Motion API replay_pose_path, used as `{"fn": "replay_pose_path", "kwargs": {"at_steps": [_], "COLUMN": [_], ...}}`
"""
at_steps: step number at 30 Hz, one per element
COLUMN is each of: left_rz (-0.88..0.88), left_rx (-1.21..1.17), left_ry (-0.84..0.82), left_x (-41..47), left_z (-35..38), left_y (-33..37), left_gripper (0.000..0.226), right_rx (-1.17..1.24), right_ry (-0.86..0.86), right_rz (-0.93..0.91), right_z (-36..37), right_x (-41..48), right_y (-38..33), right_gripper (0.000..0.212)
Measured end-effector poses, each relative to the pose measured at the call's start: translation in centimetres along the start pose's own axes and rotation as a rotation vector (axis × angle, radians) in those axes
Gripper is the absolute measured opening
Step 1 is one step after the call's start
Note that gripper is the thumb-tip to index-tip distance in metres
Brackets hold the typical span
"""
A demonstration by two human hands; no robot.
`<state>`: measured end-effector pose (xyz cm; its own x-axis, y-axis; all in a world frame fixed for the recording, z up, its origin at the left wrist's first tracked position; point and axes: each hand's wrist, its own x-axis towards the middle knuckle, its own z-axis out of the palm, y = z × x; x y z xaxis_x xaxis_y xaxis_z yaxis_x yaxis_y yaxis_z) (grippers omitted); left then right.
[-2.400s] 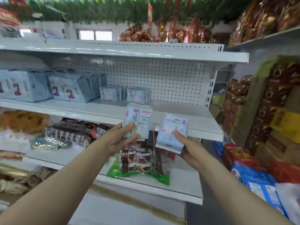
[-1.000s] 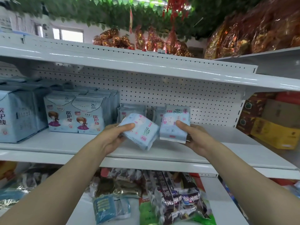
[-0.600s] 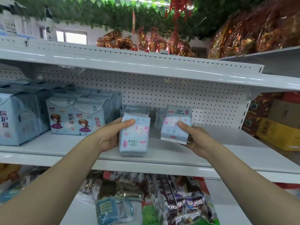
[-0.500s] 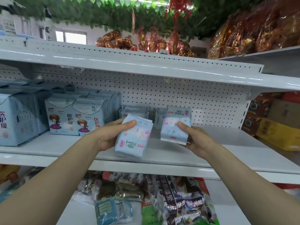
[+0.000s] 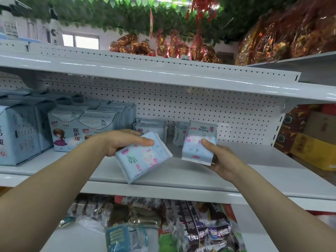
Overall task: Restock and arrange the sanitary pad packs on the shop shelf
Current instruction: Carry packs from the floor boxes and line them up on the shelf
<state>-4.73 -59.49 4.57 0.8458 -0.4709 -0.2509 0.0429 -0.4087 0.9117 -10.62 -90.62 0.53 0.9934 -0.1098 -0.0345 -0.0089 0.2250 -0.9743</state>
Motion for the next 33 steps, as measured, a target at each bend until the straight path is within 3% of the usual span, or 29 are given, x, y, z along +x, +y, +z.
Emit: {"fn": "replay_pose_path", "kwargs": {"at_steps": [5,11,19,25,28,30,33], "left_rz": [-0.009,-0.050,-0.024,0.220,0.244,0.183,0.092], "left_rx": [0.232,0.423,0.603,0.803,0.919,0.979,0.957], "left_ry": [-0.012,-0.058,-0.022,0.146,0.209,0.163,0.022], "left_x": [0.3,1.2,3.4,6.2,7.3,8.0,8.1], "left_z": [-0.2,-0.5,0.8,3.9,5.4,5.7,5.7], "left_y": [1.5,3.1,3.4,3.1,2.8,2.9,4.0], "left_gripper": [0.045,0.034,0.049,0.042,0.069,0.075,0.062], "right_rx": [-0.031,-0.107,-0.202,-0.176,-0.139,-0.128,-0.100], "right_ry": [-0.003,-0.042,-0.060,-0.010,0.009,0.005,0.004], "right_rz": [0.000,-0.014,-0.044,-0.065,-0.072,-0.067,-0.061], "right_z": [0.1,0.0,-1.5,-3.3,-4.3,-5.1,-6.5], "right_x": [0.6,1.6,2.7,2.9,2.7,2.5,2.4], "right_y": [-0.3,-0.7,-1.2,-1.9,-2.2,-2.2,-2.3], "right_gripper": [0.032,0.032,0.038,0.048,0.055,0.054,0.051]}}
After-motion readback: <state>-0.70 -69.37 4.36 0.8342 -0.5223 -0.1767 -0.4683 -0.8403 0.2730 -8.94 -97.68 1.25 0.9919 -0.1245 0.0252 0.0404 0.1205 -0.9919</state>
